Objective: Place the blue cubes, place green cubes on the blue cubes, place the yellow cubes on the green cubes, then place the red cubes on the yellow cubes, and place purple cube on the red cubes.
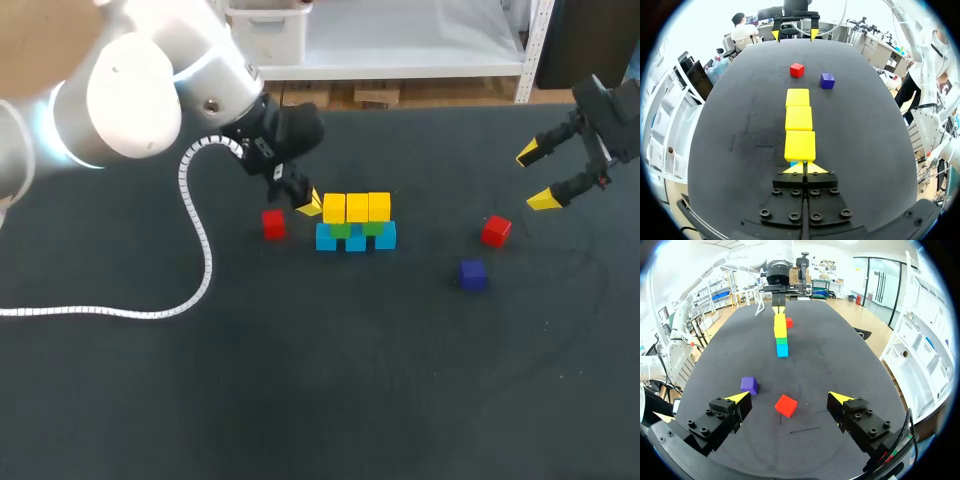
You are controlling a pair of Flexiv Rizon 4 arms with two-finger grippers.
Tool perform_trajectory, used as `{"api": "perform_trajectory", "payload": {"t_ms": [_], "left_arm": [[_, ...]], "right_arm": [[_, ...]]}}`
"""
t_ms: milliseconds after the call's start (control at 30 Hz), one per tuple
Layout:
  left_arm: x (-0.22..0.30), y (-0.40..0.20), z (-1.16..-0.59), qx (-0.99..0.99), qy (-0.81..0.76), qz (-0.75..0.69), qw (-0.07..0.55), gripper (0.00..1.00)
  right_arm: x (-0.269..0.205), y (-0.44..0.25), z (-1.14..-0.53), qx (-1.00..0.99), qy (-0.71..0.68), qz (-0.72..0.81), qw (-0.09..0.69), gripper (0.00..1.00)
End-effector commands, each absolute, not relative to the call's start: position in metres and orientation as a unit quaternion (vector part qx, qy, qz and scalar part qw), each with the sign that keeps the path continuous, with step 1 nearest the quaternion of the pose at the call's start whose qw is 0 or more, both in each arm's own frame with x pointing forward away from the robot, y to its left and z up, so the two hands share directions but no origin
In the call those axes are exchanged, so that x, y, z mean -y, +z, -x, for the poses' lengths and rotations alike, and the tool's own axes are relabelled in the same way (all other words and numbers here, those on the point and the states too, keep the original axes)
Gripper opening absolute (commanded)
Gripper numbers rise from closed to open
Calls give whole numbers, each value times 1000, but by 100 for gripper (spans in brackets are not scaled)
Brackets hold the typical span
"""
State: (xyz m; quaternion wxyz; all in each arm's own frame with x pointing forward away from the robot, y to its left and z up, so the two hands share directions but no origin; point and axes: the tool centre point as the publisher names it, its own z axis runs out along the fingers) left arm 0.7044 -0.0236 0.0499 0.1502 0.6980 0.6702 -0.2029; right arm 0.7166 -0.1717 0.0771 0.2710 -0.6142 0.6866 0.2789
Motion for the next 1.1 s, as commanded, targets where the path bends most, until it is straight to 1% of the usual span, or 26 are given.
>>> {"api": "perform_trajectory", "payload": {"t_ms": [33, 1100], "left_arm": [[24, 49, -707, -670, -204, -698, 147, 0], [26, 48, -709, -669, -206, -699, 147, 0]], "right_arm": [[171, 76, -717, -686, 280, 614, 271, 100], [171, 76, -717, -686, 280, 614, 271, 100]]}}
